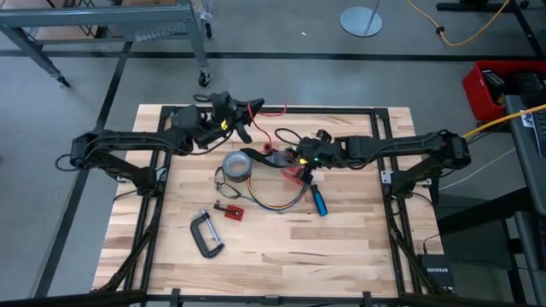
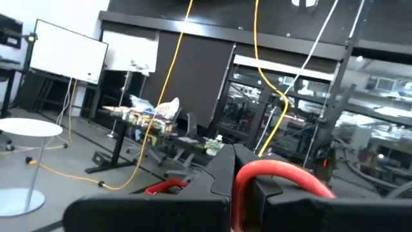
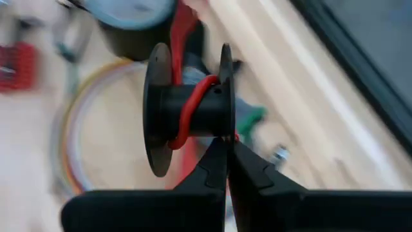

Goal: Coil cords
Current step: Coil the red wire cable onto the black spool

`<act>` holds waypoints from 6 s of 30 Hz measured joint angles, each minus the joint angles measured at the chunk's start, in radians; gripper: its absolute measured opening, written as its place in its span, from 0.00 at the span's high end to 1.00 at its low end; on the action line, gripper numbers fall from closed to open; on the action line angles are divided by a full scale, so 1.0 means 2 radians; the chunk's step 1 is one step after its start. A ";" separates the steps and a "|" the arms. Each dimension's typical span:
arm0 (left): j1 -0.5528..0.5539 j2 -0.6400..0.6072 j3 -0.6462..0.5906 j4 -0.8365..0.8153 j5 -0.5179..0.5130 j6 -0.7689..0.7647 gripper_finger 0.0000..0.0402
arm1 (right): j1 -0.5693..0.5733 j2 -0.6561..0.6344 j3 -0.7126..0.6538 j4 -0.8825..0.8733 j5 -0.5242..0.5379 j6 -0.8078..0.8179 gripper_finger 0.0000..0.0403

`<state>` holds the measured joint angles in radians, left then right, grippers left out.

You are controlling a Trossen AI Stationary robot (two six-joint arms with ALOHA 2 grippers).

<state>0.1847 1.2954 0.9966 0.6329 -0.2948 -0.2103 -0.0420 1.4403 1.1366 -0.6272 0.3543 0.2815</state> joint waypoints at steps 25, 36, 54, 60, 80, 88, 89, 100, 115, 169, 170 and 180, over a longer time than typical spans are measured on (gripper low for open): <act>-0.096 -0.023 0.000 -0.007 0.000 0.071 1.00 | -0.091 0.000 0.000 0.004 0.040 -0.001 0.99; -0.105 -0.030 0.000 -0.041 0.003 0.119 0.81 | -0.091 0.000 0.000 -0.016 0.038 -0.010 0.99; -0.191 -0.033 0.000 -0.191 0.135 0.080 0.57 | -0.101 -0.001 0.079 -0.045 0.070 -0.063 0.99; -0.198 -0.033 0.000 -0.260 0.136 0.007 0.56 | -0.101 -0.004 0.116 -0.086 0.071 -0.070 0.99; -0.196 -0.033 0.000 -0.520 -0.153 -0.074 0.62 | -0.101 -0.006 0.178 -0.204 -0.098 -0.078 0.99; -0.171 -0.030 -0.030 -0.508 -0.200 -0.194 0.62 | -0.100 -0.006 0.178 -0.196 -0.165 -0.079 0.99; -0.169 -0.029 -0.036 -0.495 -0.196 -0.204 0.62 | -0.100 -0.006 0.178 -0.188 -0.170 -0.079 0.99; -0.166 0.036 -0.087 -0.227 -0.181 -0.114 0.62 | -0.100 -0.006 0.178 -0.035 -0.225 -0.092 0.99; -0.143 0.118 -0.087 -0.076 -0.182 -0.024 0.62 | -0.100 -0.006 0.178 0.073 -0.323 -0.092 0.99; -0.143 0.117 -0.087 -0.075 -0.141 -0.048 0.62 | -0.100 -0.006 0.178 0.003 -0.241 -0.106 0.99; -0.143 0.117 -0.087 -0.075 -0.141 -0.048 0.63 | -0.100 -0.006 0.178 0.003 -0.241 -0.106 0.99; -0.143 0.117 -0.087 -0.105 -0.141 -0.049 0.93 | -0.100 -0.006 0.178 -0.010 -0.241 -0.106 0.99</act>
<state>-0.1020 1.5284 0.8219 0.4236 -0.5768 -0.3082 -0.2424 1.4281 1.4925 -0.6465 -0.1287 0.0692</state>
